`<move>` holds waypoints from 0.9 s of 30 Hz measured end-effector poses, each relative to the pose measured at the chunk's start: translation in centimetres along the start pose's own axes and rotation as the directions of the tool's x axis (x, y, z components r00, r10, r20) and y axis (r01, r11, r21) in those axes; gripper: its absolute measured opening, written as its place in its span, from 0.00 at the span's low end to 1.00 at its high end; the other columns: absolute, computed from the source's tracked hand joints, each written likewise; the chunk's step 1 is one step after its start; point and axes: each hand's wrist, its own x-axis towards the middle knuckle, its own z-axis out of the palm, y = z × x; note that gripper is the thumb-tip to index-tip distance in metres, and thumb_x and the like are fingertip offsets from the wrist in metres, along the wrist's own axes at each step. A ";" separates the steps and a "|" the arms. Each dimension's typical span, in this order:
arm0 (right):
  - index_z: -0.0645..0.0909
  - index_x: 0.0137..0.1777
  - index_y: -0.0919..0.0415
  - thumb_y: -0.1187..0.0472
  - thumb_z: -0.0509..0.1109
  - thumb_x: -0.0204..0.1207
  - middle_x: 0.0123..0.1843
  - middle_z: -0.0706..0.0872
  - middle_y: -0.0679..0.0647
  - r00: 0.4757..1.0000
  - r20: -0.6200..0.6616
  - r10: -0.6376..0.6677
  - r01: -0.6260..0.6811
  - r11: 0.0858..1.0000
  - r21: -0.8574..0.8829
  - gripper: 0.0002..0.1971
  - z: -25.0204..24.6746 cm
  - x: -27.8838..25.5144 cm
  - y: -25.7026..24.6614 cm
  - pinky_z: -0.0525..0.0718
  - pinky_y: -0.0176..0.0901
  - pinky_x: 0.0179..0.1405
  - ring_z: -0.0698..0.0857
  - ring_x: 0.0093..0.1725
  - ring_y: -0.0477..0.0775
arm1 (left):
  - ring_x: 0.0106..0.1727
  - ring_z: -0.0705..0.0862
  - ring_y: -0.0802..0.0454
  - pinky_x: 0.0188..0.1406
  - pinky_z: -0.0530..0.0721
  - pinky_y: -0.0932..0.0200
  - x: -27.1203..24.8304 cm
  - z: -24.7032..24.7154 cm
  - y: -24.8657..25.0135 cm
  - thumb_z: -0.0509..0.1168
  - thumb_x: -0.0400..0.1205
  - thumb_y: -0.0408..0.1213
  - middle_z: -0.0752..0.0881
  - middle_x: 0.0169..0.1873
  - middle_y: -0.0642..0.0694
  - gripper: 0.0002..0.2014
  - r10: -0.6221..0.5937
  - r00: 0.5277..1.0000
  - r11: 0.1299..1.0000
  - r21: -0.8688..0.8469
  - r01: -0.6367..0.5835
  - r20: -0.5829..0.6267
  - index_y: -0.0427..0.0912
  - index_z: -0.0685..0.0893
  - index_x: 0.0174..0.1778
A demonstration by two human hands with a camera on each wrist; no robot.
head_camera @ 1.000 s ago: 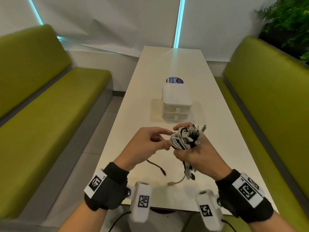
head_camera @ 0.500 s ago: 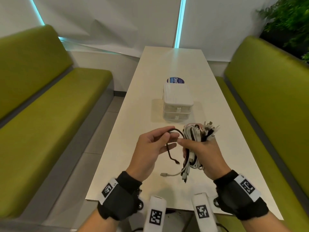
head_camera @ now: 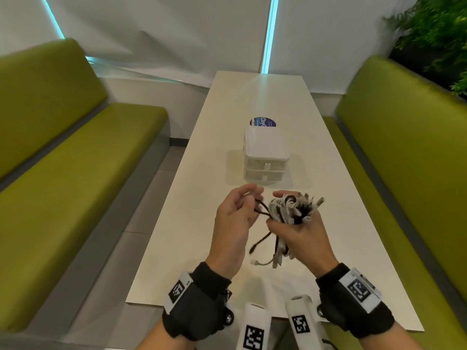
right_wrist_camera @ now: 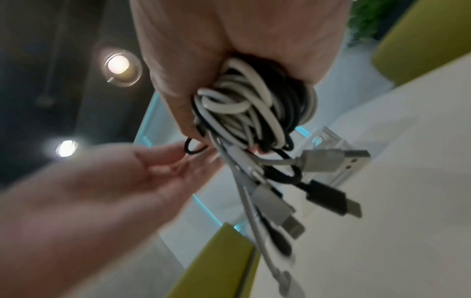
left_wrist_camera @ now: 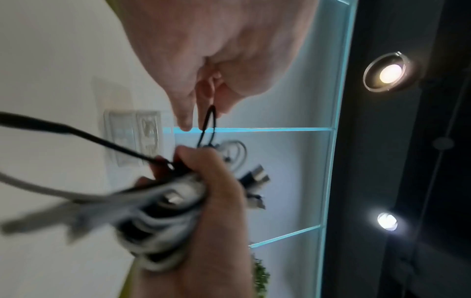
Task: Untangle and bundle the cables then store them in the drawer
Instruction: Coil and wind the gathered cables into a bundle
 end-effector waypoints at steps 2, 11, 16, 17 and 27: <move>0.83 0.43 0.62 0.80 0.74 0.66 0.38 0.86 0.58 0.999 -0.032 0.044 -0.038 0.985 0.170 0.13 -0.4 0.5 -0.5 0.87 0.59 0.48 0.89 0.43 0.63 | 0.71 0.76 0.64 0.69 0.72 0.67 0.3 -0.8 -0.7 0.58 0.88 0.43 0.80 0.69 0.58 0.18 -0.025 0.991 0.974 0.227 -0.005 0.128 0.50 0.75 0.74; 0.84 0.30 0.55 0.76 0.69 0.72 0.28 0.77 0.65 0.981 -0.007 0.194 -0.168 0.870 0.464 0.16 -2.0 2.1 -0.6 0.77 0.54 0.32 0.78 0.26 0.61 | 0.39 0.89 0.50 0.53 0.87 0.44 -0.1 -0.8 -4.1 0.57 0.88 0.45 0.89 0.37 0.51 0.14 -0.158 0.917 0.866 0.498 -0.050 0.367 0.50 0.89 0.55; 0.80 0.32 0.66 0.76 0.70 0.70 0.25 0.78 0.66 0.969 -0.120 0.214 -0.161 0.924 0.346 0.08 -3.0 4.1 0.9 0.77 0.56 0.31 0.78 0.27 0.64 | 0.41 0.87 0.65 0.45 0.84 0.60 5.3 -0.8 -3.8 0.66 0.82 0.49 0.91 0.37 0.57 0.11 -0.073 0.940 0.676 0.709 -0.198 0.333 0.52 0.92 0.42; 0.80 0.33 0.68 0.75 0.70 0.70 0.25 0.79 0.68 0.968 -0.134 0.211 -0.161 0.936 0.313 0.07 -3.3 4.8 1.1 0.77 0.55 0.31 0.78 0.28 0.65 | 0.46 0.87 0.65 0.51 0.85 0.58 6.8 -0.6 -3.7 0.66 0.82 0.50 0.91 0.43 0.57 0.10 -0.028 0.953 0.652 0.728 -0.211 0.301 0.52 0.92 0.49; 0.76 0.38 0.81 0.74 0.71 0.67 0.28 0.81 0.71 0.961 -0.142 0.238 -0.215 0.964 0.158 0.08 -4.1 10.1 4.2 0.81 0.54 0.30 0.80 0.25 0.62 | 0.82 0.59 0.46 0.79 0.62 0.44 22.6 1.1 -5.3 0.67 0.82 0.40 0.63 0.81 0.46 0.31 0.200 0.928 0.053 0.942 -0.332 0.316 0.42 0.65 0.80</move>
